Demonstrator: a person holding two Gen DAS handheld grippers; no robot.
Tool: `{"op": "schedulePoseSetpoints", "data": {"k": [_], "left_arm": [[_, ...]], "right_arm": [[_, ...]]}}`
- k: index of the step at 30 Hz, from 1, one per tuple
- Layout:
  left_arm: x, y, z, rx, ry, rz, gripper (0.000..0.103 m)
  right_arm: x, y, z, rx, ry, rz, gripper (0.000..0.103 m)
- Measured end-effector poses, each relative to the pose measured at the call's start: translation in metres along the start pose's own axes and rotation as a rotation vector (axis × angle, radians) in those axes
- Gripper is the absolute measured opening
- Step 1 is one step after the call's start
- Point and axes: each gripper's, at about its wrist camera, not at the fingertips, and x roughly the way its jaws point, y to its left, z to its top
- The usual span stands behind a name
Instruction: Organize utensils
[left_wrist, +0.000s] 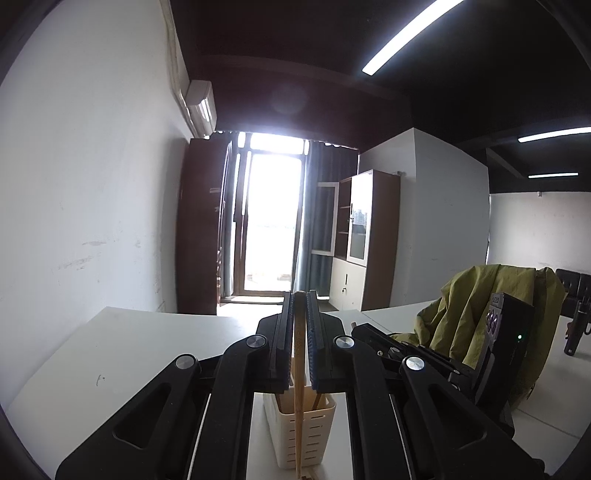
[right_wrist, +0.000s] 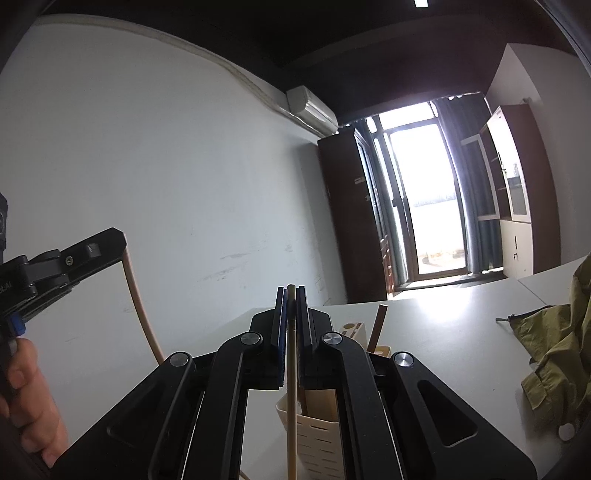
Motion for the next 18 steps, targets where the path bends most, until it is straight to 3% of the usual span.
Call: {"op": "schedulePoseSetpoints", "data": {"k": [18], "left_arm": [[0.006, 0.002, 0.012, -0.028, -0.180, 0.008, 0.006]], "right_arm": [[0.002, -0.009, 0.003, -0.053, -0.300, 0.021, 0.005]]}}
